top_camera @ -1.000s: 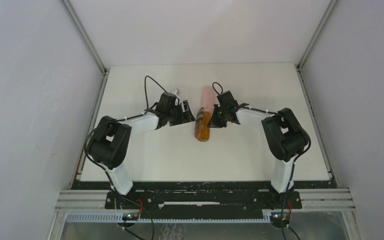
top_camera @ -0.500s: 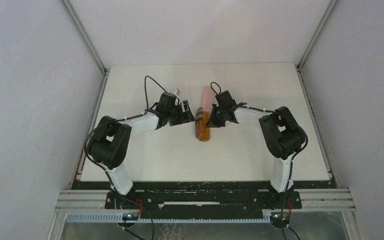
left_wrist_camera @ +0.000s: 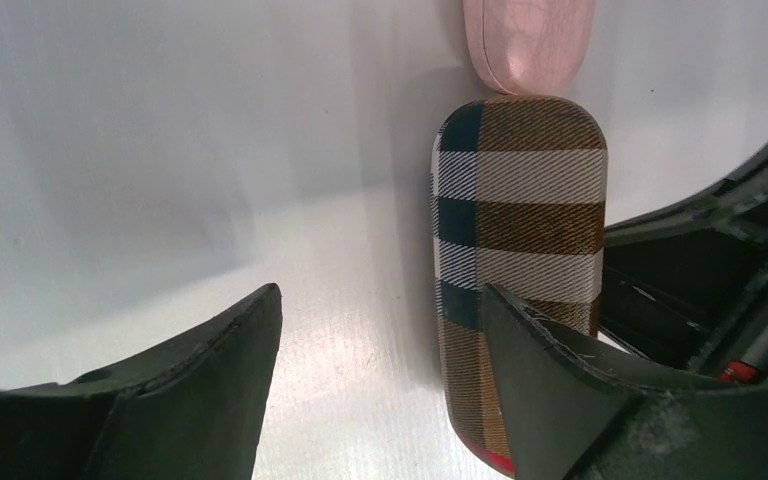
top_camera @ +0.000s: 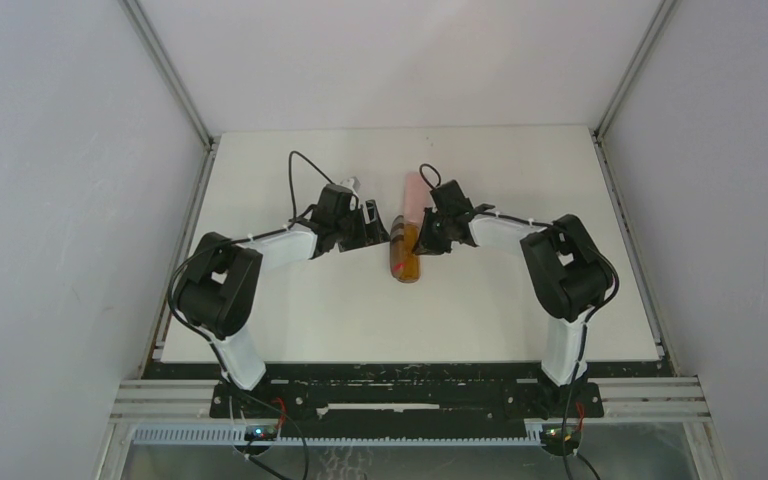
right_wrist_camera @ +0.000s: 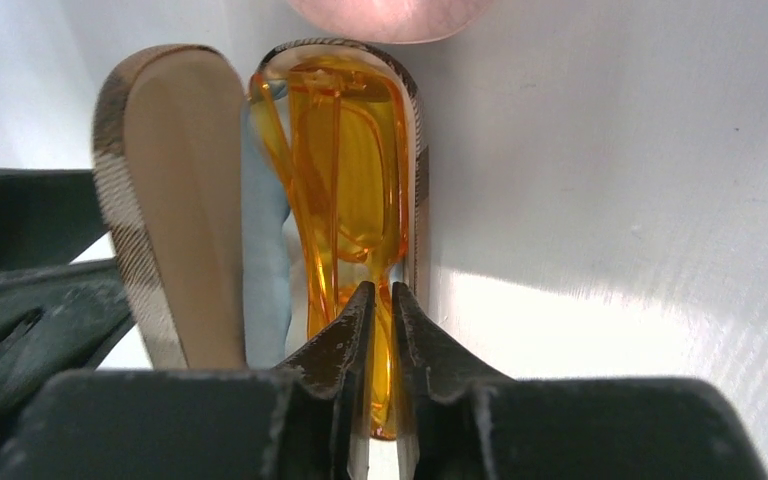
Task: Organize the sunglasses
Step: Place the sunglasses in the sunglasses case, then close the sunglasses case at the center of the board.
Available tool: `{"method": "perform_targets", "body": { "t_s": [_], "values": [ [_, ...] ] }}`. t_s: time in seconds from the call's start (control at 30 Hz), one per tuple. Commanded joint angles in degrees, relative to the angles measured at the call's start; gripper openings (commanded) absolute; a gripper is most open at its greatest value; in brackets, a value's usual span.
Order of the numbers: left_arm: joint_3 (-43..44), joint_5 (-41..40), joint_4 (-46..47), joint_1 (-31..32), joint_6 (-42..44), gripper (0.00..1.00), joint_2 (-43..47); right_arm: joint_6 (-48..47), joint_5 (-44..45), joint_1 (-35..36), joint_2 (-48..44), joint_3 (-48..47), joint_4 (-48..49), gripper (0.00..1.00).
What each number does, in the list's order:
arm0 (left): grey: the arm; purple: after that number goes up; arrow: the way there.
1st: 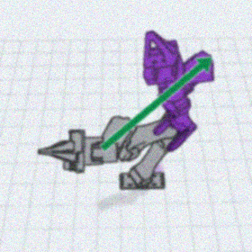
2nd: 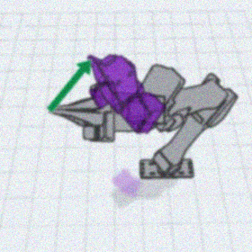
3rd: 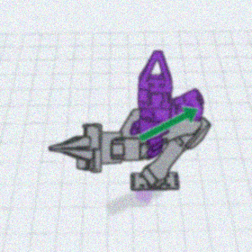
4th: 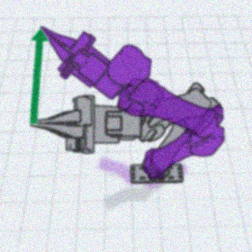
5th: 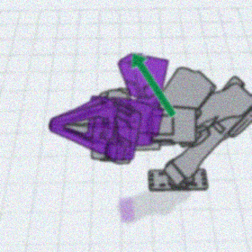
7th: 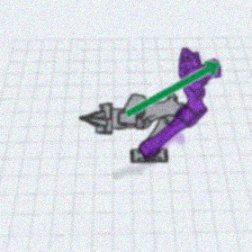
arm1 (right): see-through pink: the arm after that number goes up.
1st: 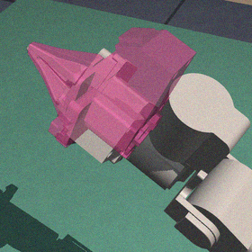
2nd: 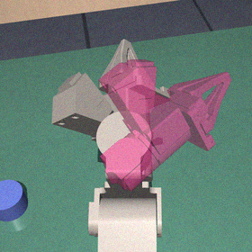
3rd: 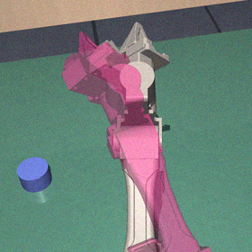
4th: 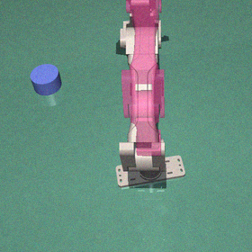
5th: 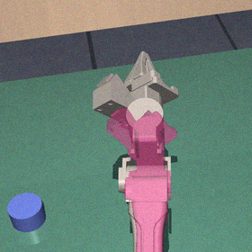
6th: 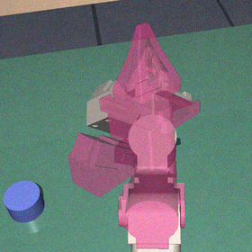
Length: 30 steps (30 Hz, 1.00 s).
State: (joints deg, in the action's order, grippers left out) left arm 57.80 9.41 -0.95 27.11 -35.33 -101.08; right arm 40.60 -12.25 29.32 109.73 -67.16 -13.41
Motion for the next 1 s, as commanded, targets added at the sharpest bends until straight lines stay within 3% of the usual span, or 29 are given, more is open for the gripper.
{"method": "perform_targets", "body": {
  "t_s": [0.0,0.2,0.63,0.97],
  "values": [
    [-1.1,0.3,1.7,0.3,1.2,0.77,2.5,-2.7,1.3,0.2,-6.7,-0.7,-0.9,0.11],
    [-1.0,0.3,1.7,0.3,1.2,0.77,2.3,-4.2,3.9,-0.9,-10.5,2.1,-1.3,0.16],
    [-0.6,0.9,1.7,0.3,1.3,0.77,1.8,-4.2,-2.3,-2.2,-5.5,3.2,2.8,0.2],
    [-0.7,1.0,1.7,0.3,1.4,0.77,1.8,-3.4,-2.2,-2.4,-3.0,3.2,4.9,0.18]
  ]
}}
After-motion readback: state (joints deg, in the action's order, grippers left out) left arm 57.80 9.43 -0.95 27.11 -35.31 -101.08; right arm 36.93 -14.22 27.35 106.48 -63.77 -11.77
